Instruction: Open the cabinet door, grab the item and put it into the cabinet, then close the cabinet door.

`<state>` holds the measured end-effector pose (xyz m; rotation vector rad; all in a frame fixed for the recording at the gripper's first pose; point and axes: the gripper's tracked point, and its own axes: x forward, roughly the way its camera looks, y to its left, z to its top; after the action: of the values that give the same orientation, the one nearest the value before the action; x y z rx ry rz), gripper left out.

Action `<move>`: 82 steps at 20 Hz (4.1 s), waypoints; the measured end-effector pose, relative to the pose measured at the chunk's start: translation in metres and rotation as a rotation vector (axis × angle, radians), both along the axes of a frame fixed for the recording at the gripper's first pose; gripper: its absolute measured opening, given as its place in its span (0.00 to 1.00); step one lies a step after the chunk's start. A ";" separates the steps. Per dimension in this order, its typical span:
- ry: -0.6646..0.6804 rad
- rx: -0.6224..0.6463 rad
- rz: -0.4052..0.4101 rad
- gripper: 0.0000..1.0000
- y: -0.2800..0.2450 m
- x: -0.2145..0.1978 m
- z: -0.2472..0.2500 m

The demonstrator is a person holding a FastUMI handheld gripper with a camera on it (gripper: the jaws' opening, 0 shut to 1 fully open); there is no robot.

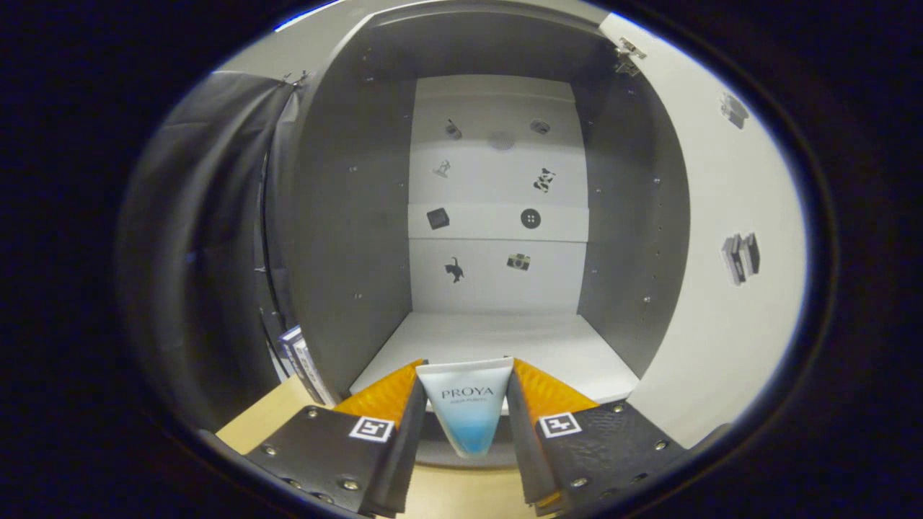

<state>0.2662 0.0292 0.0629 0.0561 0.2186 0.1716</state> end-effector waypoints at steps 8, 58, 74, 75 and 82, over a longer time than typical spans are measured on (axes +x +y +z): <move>-0.036 0.067 -0.031 0.58 -0.005 0.074 0.014; -0.057 -0.027 -0.399 0.95 -0.172 -0.311 0.058; -0.019 0.017 -0.427 0.99 -0.356 -0.311 0.034; -0.014 0.030 -0.411 0.99 -0.356 -0.307 0.032; -0.013 0.042 -0.317 0.97 -0.343 -0.294 0.035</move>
<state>-0.0279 -0.3136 0.0979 0.1301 0.1903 -0.1387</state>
